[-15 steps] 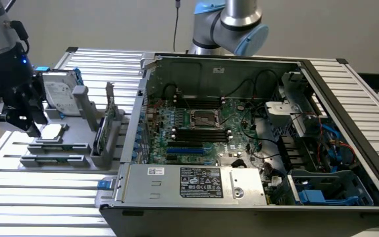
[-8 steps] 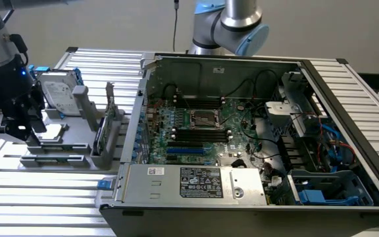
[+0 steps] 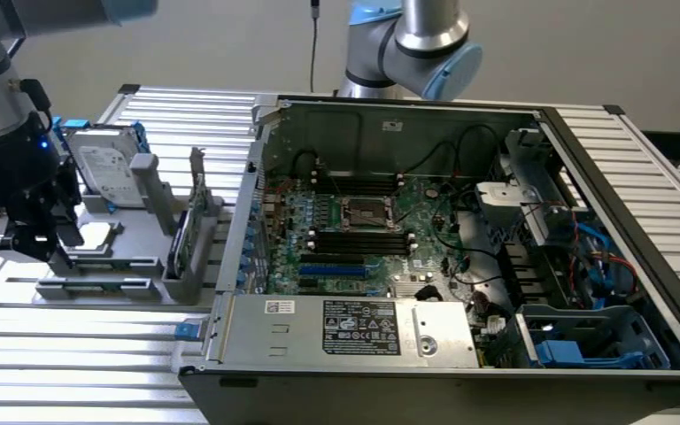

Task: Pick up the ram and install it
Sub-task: 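Pick up the ram and move it above insertion slot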

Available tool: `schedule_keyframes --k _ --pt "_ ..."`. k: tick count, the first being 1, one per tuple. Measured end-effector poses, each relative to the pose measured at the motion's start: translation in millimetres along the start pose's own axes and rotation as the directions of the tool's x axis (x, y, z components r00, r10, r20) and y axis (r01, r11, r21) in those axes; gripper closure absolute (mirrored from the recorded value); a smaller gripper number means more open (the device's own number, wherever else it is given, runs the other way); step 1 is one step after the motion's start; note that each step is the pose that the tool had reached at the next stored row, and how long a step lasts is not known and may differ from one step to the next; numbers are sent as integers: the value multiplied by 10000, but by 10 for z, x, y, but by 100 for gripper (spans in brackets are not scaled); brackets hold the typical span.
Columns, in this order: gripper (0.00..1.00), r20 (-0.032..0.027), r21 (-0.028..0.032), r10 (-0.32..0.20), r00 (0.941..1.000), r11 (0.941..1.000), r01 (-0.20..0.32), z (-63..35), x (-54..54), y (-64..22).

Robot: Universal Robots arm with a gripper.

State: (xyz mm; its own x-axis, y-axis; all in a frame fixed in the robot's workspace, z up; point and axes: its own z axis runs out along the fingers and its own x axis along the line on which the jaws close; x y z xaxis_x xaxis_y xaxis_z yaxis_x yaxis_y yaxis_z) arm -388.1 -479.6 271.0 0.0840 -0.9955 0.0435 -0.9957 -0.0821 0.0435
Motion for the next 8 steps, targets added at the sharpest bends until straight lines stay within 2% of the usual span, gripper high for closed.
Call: schedule_keyframes --k 8 --pt "58 -1 -1 1 10000 10000 -1 146 -9 35"
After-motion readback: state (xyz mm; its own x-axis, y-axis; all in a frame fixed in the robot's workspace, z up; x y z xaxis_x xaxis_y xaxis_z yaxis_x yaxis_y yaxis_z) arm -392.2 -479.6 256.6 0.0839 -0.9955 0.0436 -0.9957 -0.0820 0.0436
